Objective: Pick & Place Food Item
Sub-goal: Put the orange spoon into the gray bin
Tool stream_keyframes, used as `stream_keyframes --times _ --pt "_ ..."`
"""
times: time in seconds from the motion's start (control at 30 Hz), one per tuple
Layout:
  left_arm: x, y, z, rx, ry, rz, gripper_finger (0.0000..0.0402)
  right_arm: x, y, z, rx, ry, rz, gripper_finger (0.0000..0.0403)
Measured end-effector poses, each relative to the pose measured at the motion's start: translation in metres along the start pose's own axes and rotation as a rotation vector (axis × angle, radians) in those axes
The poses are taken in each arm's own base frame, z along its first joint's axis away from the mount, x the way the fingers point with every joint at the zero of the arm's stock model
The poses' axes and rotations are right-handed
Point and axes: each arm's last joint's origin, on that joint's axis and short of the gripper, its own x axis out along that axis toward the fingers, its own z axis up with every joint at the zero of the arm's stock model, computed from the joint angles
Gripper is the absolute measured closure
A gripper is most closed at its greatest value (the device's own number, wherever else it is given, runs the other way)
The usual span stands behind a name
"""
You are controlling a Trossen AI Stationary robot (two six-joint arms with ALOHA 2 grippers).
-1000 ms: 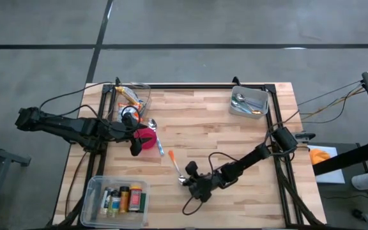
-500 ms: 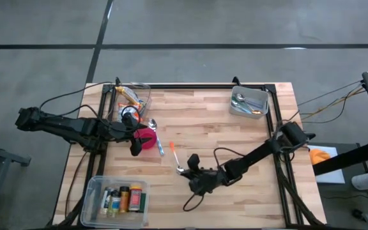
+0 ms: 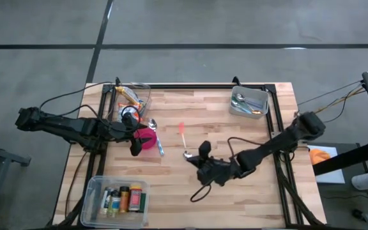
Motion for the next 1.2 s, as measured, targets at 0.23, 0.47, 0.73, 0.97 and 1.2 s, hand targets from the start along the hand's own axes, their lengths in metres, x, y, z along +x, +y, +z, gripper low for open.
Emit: stream_keyframes --times 0.23,0.47,0.73,0.97,1.2 --pt "0.0 0.0 0.0 0.0 0.0 0.0 0.0104 -0.031 -0.032 -0.006 0.05 0.063 -0.028 0.0394" --pt "0.0 0.0 0.0 0.0 0.0 -0.001 0.0104 -0.059 -0.062 -0.02 0.122 0.162 -0.109 0.0394" --pt "0.0 0.0 0.0 0.0 0.0 0.0 0.0104 -0.071 -0.1 -0.058 0.277 0.363 -0.233 0.0394" --pt "0.0 0.0 0.0 -0.001 0.0 0.0 0.0104 -0.067 -0.13 -0.101 0.507 0.575 -0.346 0.0394" --pt "0.0 0.0 0.0 0.0 0.0 -0.001 0.0104 -0.057 -0.159 -0.132 0.771 0.665 -0.347 0.0394"
